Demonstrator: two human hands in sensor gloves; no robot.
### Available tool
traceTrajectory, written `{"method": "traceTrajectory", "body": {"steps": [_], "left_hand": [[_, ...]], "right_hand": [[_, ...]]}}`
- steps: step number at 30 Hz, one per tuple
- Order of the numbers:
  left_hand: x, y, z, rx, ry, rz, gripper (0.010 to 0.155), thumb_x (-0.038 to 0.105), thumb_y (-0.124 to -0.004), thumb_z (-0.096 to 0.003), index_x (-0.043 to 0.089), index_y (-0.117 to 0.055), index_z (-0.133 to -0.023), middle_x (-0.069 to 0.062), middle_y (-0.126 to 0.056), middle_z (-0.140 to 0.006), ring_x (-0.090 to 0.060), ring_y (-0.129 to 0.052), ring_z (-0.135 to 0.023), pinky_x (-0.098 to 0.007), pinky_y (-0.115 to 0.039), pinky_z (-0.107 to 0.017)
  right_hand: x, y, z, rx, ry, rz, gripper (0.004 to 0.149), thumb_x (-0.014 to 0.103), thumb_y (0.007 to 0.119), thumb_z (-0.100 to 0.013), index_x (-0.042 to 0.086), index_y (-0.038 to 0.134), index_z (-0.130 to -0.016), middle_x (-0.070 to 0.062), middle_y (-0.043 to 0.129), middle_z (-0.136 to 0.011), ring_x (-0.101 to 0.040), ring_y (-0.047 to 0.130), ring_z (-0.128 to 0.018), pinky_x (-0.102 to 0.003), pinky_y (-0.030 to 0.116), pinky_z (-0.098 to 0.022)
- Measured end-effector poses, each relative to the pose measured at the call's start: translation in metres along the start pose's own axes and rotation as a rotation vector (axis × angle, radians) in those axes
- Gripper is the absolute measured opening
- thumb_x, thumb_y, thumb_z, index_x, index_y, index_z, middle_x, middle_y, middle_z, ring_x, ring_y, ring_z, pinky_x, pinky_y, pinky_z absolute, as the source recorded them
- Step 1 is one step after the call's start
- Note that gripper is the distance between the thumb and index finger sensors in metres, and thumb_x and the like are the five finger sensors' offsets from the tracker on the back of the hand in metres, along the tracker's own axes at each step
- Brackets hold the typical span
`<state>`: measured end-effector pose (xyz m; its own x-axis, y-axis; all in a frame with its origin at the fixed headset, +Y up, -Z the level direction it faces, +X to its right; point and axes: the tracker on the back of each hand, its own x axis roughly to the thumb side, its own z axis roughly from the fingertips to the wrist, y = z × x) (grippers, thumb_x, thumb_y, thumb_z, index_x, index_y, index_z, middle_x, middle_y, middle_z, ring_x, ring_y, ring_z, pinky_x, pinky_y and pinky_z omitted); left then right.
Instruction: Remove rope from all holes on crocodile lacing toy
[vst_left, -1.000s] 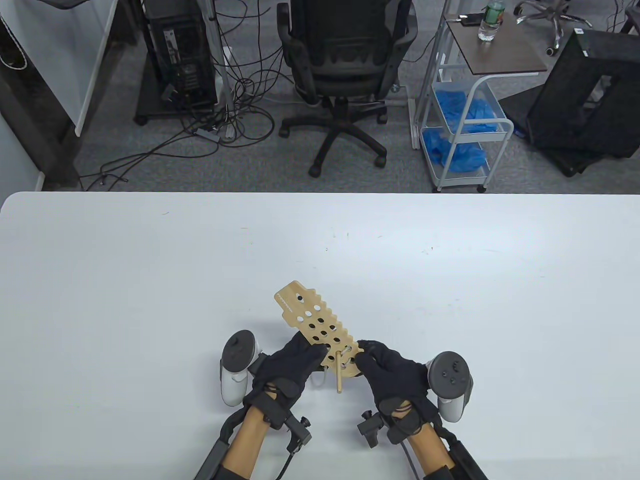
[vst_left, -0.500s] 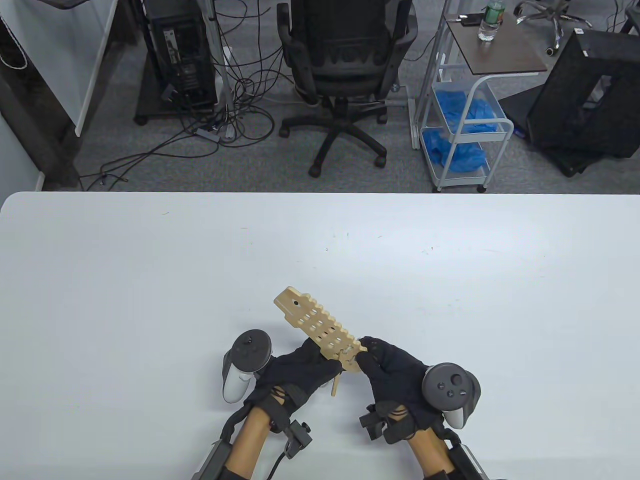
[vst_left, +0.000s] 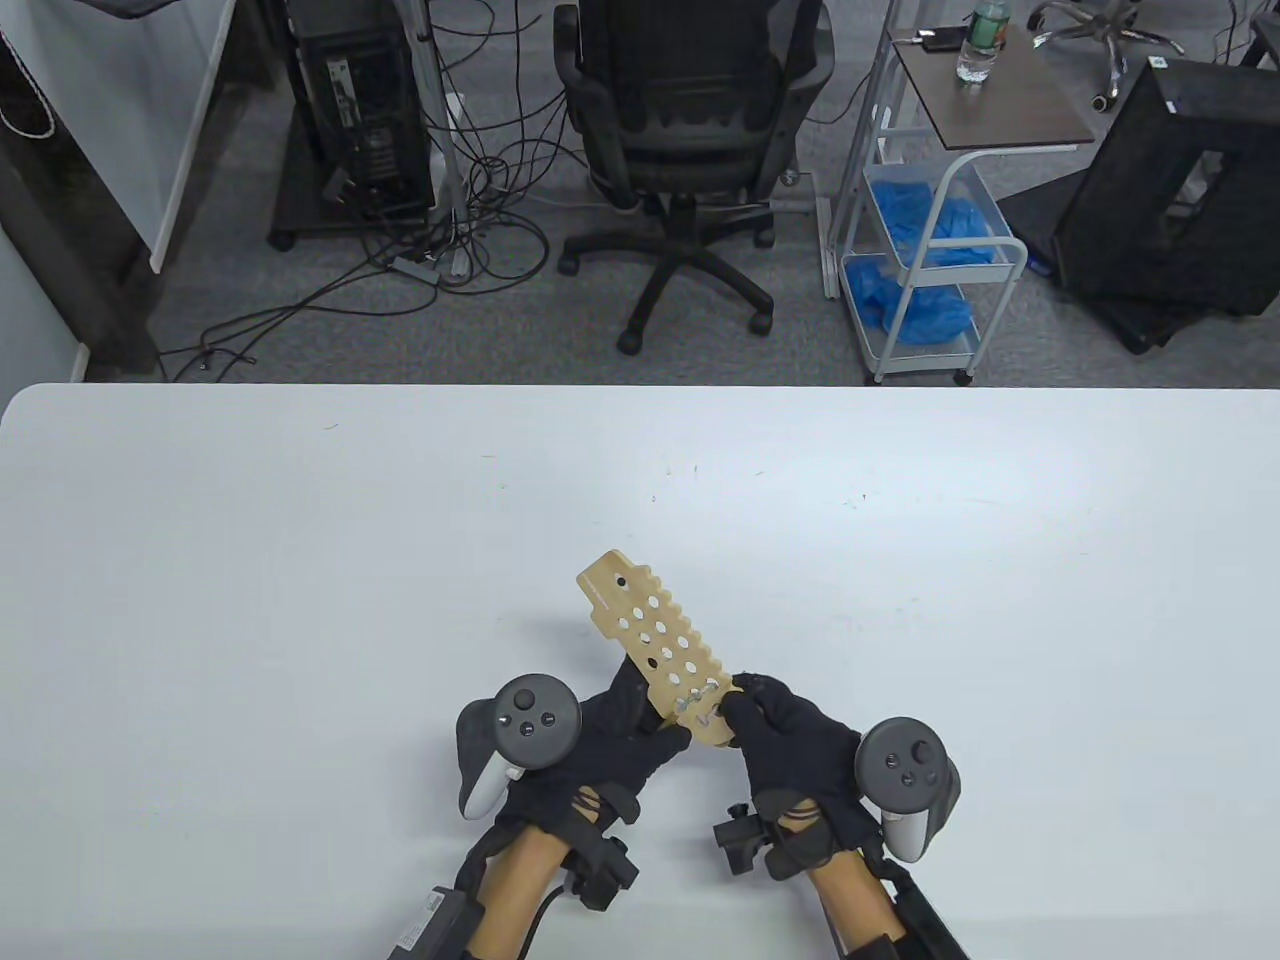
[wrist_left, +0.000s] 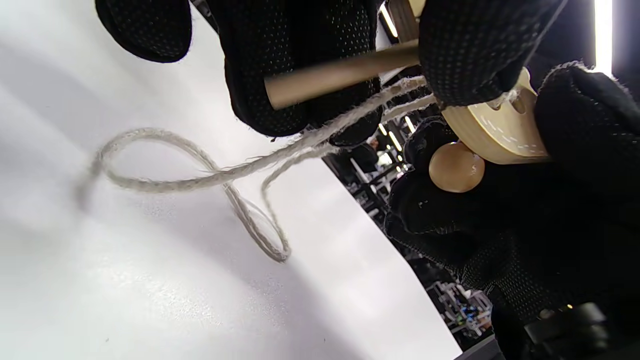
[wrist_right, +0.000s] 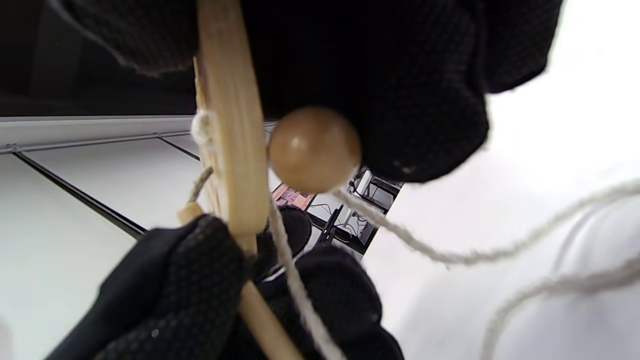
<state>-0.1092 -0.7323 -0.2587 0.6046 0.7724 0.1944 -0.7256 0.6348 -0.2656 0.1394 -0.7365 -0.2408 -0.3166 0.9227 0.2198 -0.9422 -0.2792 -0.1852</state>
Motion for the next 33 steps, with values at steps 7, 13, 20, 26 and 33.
{"method": "traceTrajectory", "body": {"steps": [7,13,20,26,33], "left_hand": [[-0.005,0.005,0.001,0.051,0.015,-0.017,0.061,0.045,-0.076,-0.0499,0.023,-0.069,-0.106,0.005,-0.105,-0.077,-0.023,-0.100,-0.072,-0.063,-0.070,-0.065],[-0.011,0.010,0.000,0.085,0.036,-0.021,0.058,0.045,-0.076,-0.0496,0.033,-0.069,-0.106,0.004,-0.107,-0.081,-0.024,-0.098,-0.078,-0.064,-0.069,-0.066],[-0.021,0.027,0.004,0.209,0.053,0.001,0.057,0.044,-0.075,-0.0495,0.036,-0.066,-0.105,0.004,-0.107,-0.079,-0.023,-0.099,-0.076,-0.062,-0.071,-0.066],[-0.030,0.034,0.004,0.226,0.087,0.022,0.050,0.044,-0.073,-0.0508,0.034,-0.075,-0.100,0.000,-0.097,-0.092,-0.027,-0.090,-0.087,-0.065,-0.065,-0.068],[-0.033,0.036,0.004,0.233,0.100,0.025,0.049,0.044,-0.073,-0.0508,0.033,-0.078,-0.099,-0.002,-0.096,-0.094,-0.028,-0.089,-0.087,-0.065,-0.064,-0.069]], "right_hand": [[-0.002,-0.003,-0.001,-0.022,0.043,-0.031,0.046,0.037,0.081,-0.041,0.001,0.085,-0.069,-0.024,0.100,-0.059,-0.040,0.102,-0.040,-0.065,0.074,-0.047],[-0.007,-0.008,-0.003,-0.045,0.087,-0.060,0.046,0.037,0.081,-0.041,0.001,0.085,-0.069,-0.024,0.100,-0.058,-0.040,0.102,-0.039,-0.065,0.075,-0.046],[-0.016,-0.017,-0.006,-0.085,0.155,-0.126,0.046,0.037,0.081,-0.041,0.000,0.085,-0.069,-0.024,0.100,-0.058,-0.040,0.102,-0.039,-0.065,0.075,-0.046],[-0.021,-0.026,-0.008,-0.123,0.202,-0.176,0.047,0.037,0.080,-0.042,0.000,0.085,-0.069,-0.024,0.100,-0.058,-0.040,0.102,-0.039,-0.065,0.074,-0.046],[-0.028,-0.040,-0.010,-0.179,0.255,-0.239,0.047,0.038,0.080,-0.042,0.000,0.085,-0.069,-0.024,0.100,-0.058,-0.040,0.102,-0.039,-0.064,0.074,-0.046]]}}
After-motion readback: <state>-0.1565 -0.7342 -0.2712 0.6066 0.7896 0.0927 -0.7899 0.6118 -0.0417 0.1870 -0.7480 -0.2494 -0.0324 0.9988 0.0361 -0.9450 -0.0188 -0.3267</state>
